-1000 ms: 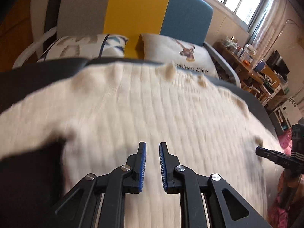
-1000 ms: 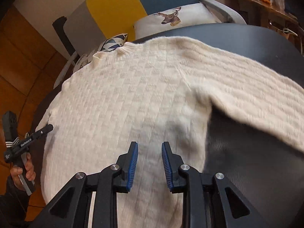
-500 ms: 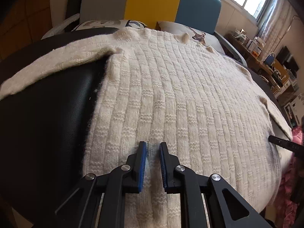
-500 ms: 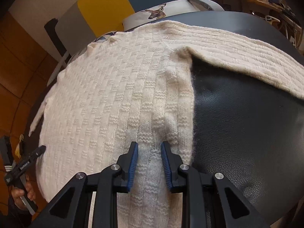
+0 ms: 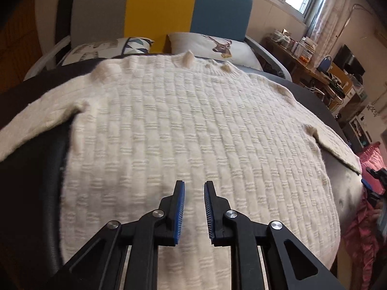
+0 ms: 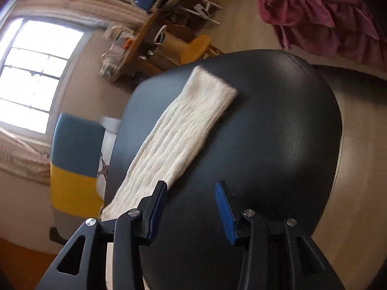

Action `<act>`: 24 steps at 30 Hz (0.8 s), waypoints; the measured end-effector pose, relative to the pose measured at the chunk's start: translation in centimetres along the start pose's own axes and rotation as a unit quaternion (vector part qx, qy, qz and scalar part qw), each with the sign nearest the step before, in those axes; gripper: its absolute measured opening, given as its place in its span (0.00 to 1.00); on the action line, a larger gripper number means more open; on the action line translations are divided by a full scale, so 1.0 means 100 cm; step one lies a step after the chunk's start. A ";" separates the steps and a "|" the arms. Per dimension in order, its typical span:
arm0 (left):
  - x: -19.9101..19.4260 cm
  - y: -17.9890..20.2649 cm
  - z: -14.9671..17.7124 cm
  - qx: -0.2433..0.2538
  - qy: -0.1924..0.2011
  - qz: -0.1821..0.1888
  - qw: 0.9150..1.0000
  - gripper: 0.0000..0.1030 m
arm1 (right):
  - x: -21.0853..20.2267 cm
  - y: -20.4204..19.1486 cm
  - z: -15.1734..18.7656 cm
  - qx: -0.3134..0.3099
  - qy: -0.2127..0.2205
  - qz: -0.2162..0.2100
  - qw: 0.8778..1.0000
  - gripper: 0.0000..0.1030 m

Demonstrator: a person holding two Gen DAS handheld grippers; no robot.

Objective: Fold clothes

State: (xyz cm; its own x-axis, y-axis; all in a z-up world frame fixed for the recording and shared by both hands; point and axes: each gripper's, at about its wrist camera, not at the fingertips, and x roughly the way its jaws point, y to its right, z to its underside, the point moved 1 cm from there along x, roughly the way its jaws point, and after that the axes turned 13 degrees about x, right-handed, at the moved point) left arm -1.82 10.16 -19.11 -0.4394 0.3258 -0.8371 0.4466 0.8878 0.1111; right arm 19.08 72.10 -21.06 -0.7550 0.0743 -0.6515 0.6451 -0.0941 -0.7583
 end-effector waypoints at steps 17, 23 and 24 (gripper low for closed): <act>0.041 0.035 -0.016 0.037 -0.045 0.031 0.998 0.18 | 0.045 -0.014 -0.037 0.002 0.043 -0.023 0.999 0.24; 0.039 0.035 -0.016 0.037 -0.048 0.037 0.997 0.21 | 0.048 -0.025 -0.035 -0.062 0.066 0.038 0.995 0.06; 0.039 0.034 -0.016 0.037 -0.049 0.037 0.997 0.21 | 0.048 -0.026 -0.035 -0.069 0.067 0.041 0.995 0.05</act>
State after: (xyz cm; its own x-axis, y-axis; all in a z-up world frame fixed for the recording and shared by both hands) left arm -3.25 14.99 -21.09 -0.3267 0.3541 -0.8763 0.5327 0.8349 0.1388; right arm 14.20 76.22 -22.27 -0.6822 0.2046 -0.7020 0.7213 0.0307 -0.6920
